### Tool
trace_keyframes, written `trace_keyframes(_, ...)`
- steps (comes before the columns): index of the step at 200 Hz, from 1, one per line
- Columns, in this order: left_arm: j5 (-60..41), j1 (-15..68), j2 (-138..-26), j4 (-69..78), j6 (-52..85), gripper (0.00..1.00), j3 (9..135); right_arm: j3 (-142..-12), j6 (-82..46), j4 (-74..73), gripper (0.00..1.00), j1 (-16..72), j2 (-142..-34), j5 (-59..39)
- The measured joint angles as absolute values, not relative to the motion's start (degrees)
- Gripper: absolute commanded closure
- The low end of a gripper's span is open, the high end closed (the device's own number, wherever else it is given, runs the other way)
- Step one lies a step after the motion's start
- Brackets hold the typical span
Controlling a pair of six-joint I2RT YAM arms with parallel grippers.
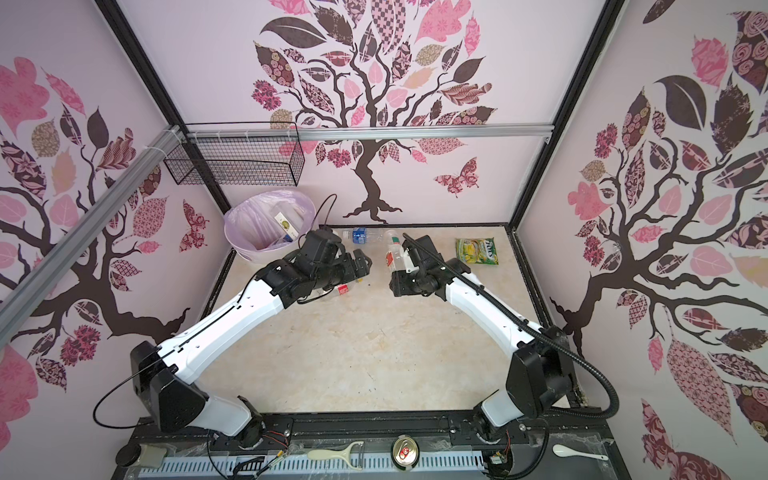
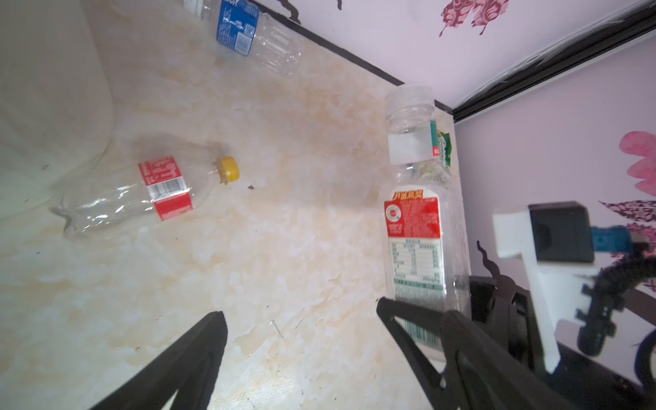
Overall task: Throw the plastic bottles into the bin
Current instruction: 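Close the right gripper on the green-labelled bottle and lift it upright, then grip the bottle's capped end with the left gripper while the right holds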
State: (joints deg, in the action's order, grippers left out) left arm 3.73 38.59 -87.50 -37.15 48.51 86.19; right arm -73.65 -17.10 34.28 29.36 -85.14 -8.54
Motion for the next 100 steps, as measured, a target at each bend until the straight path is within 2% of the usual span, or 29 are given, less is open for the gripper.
trace_keyframes(42, 0.8, 35.1, -90.5, -34.2, 50.2, 0.02, 91.0, -73.7, -18.2, 34.3, 0.41, 30.3, -82.6, -11.6)
trace_keyframes(100, -1.8, 35.0, -94.6, -32.4, 50.2, 0.02, 95.9, -75.4, -18.5, 33.8, 0.41, 33.4, -80.8, -13.9)
